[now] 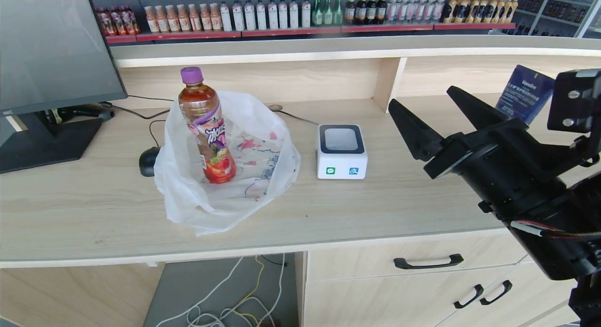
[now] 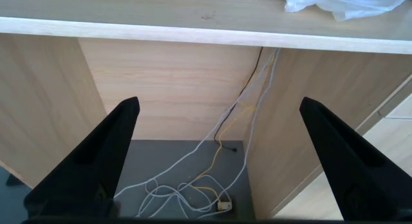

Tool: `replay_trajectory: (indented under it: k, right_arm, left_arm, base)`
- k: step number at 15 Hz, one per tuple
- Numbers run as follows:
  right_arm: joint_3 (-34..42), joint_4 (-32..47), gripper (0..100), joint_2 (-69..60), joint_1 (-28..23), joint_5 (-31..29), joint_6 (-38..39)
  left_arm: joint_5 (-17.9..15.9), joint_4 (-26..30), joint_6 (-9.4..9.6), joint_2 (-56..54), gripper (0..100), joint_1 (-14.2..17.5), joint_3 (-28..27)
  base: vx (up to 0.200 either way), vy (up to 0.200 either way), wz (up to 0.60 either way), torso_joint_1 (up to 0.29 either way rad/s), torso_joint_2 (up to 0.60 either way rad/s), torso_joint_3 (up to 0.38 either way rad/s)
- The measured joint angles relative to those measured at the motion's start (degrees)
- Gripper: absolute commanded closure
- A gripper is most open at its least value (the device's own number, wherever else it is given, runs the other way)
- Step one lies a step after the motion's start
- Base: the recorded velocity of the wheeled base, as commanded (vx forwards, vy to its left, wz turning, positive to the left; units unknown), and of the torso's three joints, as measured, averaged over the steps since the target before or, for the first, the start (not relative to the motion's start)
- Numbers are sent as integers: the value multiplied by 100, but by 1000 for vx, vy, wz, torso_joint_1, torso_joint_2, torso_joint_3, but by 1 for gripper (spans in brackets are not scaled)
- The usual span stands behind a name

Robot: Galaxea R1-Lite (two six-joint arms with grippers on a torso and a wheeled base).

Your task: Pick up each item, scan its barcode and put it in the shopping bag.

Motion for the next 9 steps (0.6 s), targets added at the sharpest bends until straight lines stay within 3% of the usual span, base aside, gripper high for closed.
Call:
replay_trajectory:
  k: [9]
  right_arm:
    - [152,-9,0,-54,2,2,2]
  left_arm:
    - [0,0,-27,0,0,2,0]
  base:
    - [0,-200,0,3,3,4]
